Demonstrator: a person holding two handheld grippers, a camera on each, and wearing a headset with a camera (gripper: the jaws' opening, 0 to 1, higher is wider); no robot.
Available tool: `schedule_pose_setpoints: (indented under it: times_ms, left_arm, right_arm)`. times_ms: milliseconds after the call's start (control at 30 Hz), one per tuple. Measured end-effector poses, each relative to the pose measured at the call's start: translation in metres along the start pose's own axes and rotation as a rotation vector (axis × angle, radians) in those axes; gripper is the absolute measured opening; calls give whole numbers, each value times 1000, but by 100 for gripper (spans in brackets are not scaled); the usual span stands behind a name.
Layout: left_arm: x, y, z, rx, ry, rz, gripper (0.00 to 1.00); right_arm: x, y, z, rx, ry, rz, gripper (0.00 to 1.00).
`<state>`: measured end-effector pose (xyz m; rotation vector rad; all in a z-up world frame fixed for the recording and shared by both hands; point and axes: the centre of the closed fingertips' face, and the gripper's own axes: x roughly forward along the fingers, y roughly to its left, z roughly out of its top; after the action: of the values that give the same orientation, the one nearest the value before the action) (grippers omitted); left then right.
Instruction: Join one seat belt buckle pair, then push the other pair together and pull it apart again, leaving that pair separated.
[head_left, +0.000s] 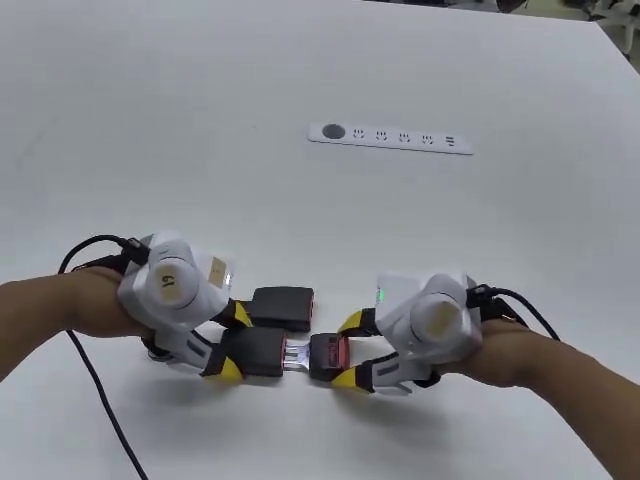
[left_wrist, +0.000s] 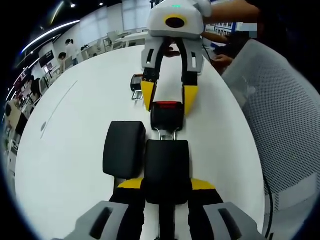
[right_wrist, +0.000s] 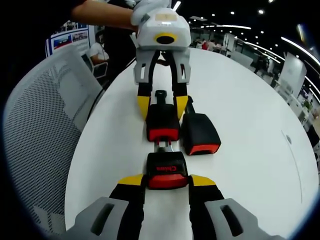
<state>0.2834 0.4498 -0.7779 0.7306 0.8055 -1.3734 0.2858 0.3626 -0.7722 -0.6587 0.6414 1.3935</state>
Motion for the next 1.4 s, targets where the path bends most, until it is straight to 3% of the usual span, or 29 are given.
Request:
schedule_pose_setpoints:
  times_ms: [433,1400]
  left_arm:
    - [-1,-1,2,-8,-22,5,33]
    - [0,-2,0,3,-13,-1,32]
  right_arm:
    - [3,2,1,10,-12,-3,30]
    - [5,2,2,22,3,6,28]
